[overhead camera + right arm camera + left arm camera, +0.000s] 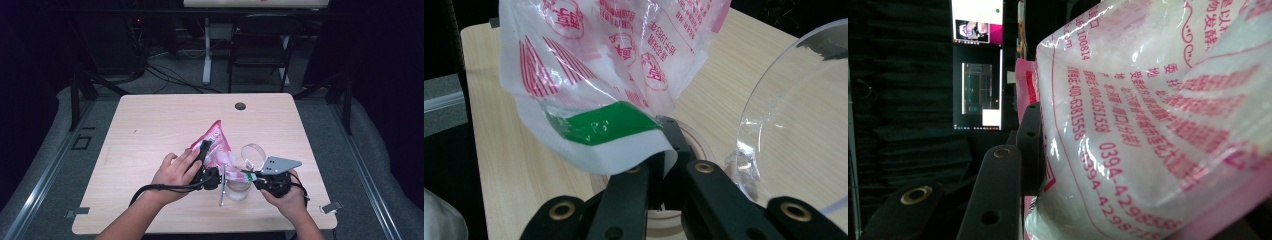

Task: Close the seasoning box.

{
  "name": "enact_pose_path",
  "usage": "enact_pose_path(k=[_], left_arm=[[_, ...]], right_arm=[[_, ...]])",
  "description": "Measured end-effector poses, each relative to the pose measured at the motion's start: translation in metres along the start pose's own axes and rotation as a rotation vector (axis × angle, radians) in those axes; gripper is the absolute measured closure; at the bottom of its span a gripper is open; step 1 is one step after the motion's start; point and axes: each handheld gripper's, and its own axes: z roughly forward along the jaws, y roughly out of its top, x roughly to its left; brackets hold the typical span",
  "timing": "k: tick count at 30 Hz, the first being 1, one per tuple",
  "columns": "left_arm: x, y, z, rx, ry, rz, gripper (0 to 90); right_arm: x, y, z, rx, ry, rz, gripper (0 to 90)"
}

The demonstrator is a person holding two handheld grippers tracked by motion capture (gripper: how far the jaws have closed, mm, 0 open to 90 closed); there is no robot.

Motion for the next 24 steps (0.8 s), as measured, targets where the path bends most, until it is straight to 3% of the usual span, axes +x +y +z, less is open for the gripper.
enact_pose_path(k=[24], left_arm=[[-0.0001,0.0016,-0.0010,0.008,-0.010,-0.001,64.2]], right_arm=[[-0.0008,-0.0010,0.0003,0.004,-0.002,0.001,90.0]])
